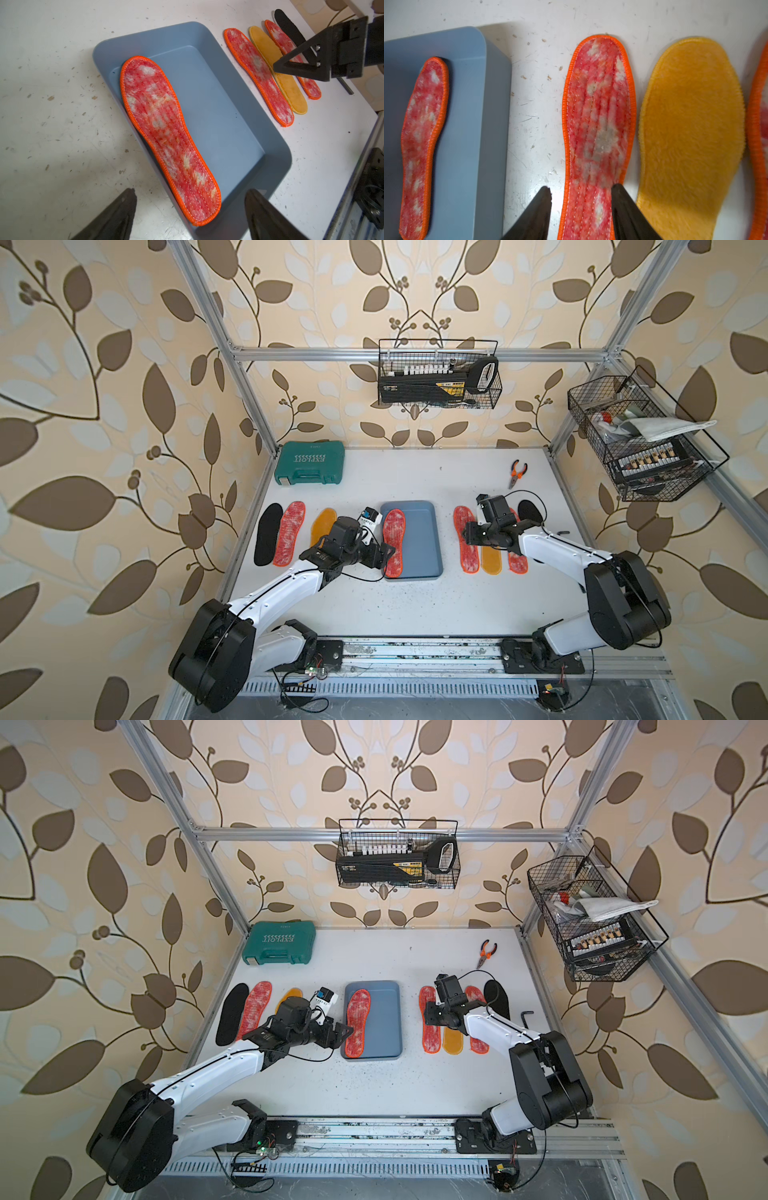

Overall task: Put the insoles into the storage box
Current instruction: Pick up the insole from the center of the board.

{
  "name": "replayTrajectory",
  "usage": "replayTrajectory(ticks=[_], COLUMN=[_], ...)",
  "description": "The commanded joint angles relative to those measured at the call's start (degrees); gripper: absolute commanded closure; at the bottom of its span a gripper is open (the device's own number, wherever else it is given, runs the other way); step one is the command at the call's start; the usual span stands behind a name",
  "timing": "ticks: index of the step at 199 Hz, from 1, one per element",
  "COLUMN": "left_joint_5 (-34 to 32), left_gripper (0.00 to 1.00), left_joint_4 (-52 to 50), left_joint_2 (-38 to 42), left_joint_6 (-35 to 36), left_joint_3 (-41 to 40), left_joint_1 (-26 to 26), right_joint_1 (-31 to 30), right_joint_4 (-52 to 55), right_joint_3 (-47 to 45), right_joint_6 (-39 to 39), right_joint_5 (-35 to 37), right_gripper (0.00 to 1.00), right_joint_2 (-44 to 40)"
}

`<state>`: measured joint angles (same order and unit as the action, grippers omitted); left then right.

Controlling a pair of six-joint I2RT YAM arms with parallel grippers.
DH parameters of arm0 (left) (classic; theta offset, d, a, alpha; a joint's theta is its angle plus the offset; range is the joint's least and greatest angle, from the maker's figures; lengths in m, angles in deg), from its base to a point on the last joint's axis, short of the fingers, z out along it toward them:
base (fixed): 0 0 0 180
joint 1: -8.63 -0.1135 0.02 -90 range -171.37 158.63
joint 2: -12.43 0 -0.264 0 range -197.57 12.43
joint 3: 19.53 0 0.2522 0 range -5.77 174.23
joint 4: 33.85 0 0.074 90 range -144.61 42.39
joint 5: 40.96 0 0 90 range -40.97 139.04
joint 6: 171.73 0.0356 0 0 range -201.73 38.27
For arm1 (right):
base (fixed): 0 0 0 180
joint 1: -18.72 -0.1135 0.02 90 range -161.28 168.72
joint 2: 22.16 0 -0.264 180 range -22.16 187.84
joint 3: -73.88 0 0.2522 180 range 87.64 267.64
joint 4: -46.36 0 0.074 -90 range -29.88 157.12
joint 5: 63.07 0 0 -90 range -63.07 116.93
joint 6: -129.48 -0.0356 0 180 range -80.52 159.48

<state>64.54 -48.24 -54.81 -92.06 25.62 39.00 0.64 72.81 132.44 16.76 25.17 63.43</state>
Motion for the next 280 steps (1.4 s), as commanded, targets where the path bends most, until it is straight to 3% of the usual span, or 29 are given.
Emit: replayTrajectory(ticks=[1,92,165,216,280], left_joint_5=[2.7,-0.9,-1.4,-2.4,-2.2], left_gripper=[0.11,0.08,0.08,0.08,0.08], left_joint_4=[1.5,0.6,1.0,0.9,0.8], left_joint_2=[-1.2,2.7,2.6,2.1,1.8], left_joint_6=[1.6,2.3,2.3,2.5,2.4], left_joint_3=[2.3,1.3,1.0,1.2,1.4], left_joint_1=[0.2,0.1,0.2,0.2,0.2], right_joint_1=[1.4,2.6,3.8,4.4,5.2], right_joint_4=[-1.4,-2.4,-1.7,-3.2,-2.9], right_joint_3=[-1.6,-1.6,-1.9,-2.0,-1.9], right_joint_6=[-1.0,-1.6,-2.2,-2.8,-3.7], right_joint_5=[-3.2,-4.2,-3.5,-7.7,-8.2], right_gripper=[0.51,0.55,0.55,0.56,0.56], right_joint_2=[0.8,2.5,2.6,4.0,5.6])
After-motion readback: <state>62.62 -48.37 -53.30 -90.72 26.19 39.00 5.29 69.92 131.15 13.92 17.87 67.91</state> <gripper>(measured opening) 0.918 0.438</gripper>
